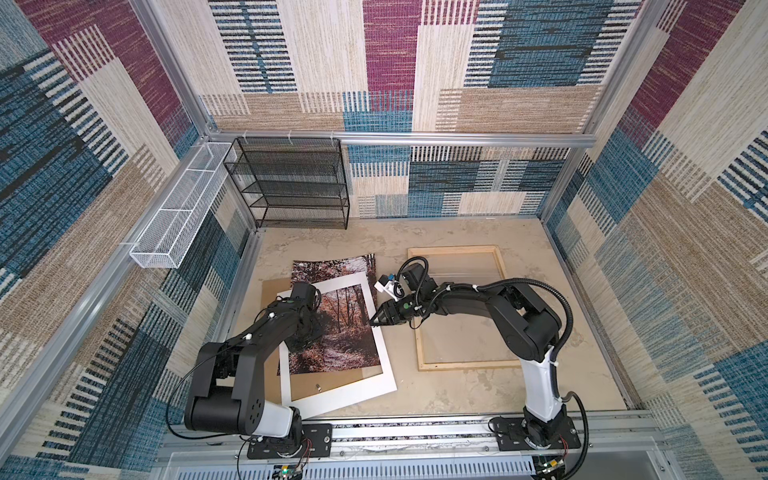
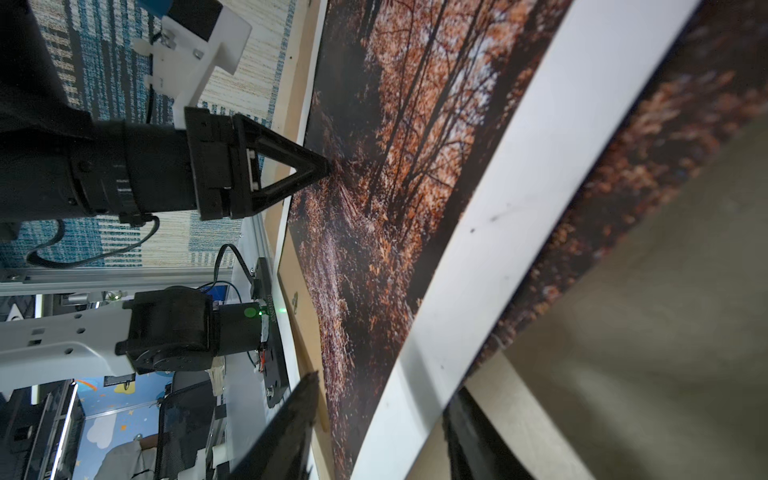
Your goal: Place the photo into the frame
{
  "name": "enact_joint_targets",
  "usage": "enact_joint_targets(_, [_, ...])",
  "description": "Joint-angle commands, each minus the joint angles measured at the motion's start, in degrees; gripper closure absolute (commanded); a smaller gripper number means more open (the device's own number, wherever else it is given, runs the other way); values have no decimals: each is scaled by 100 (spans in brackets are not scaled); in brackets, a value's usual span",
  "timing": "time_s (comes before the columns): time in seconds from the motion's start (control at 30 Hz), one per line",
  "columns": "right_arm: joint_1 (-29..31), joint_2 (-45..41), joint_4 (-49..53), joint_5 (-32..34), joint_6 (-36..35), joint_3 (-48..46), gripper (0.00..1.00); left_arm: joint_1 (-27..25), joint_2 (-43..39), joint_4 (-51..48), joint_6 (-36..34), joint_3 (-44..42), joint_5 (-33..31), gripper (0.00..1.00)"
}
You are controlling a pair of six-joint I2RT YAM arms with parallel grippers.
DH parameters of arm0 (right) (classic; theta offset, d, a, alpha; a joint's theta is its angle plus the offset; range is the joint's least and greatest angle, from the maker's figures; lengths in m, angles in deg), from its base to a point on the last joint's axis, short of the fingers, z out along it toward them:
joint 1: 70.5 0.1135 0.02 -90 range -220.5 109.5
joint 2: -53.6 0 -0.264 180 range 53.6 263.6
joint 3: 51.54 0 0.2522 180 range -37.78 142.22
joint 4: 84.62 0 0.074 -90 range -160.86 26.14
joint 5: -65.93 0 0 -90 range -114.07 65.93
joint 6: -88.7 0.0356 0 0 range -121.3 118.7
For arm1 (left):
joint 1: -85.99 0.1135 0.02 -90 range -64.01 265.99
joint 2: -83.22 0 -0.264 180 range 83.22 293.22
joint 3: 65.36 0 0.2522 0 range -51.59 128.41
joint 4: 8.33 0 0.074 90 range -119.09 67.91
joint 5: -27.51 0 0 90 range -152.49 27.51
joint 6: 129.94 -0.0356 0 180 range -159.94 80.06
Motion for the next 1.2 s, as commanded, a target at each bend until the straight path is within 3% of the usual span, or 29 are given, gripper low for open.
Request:
enact_joint_targets(0.0, [4,-77,-90,-8,20,15,51,-7,100,148,-120,-88,543,58])
enact_joint_targets(0.6, [4,-378,-151,150,57,-482,52,-6,4,122,-172,-115,527,58])
enact_joint_targets(0.77, [4,-293,39,487,4,-430,51,-44,-92,130,-267,-61,610,58])
enact_joint_targets(1.0, [4,-44,37,798,105,-435,49,-570,-643,267,-173,330,808,54])
enact_joint_targets(1.17, [4,-7,-112,729,203,-502,49,-1078,-318,588,26,599,1092,54])
